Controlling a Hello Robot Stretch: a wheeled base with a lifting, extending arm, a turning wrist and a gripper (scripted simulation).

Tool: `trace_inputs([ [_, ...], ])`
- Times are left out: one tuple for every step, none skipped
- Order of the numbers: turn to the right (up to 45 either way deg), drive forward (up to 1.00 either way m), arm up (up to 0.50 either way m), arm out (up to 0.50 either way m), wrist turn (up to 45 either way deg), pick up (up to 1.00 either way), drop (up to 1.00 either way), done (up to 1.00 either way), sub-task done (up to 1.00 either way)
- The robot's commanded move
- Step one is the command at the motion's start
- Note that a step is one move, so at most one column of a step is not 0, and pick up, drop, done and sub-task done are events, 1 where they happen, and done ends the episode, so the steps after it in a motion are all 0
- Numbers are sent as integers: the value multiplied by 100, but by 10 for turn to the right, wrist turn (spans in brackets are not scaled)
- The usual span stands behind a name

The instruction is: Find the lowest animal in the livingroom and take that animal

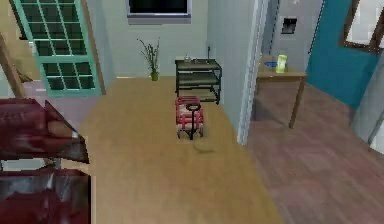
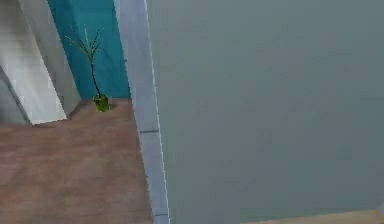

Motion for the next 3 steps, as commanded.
trace_inputs([
  [0,100,0,0,0,0,0,0,0],
  [60,0,0,0,0,0,0,0,0],
  [0,20,0,0,0,0,0,0,0],
])
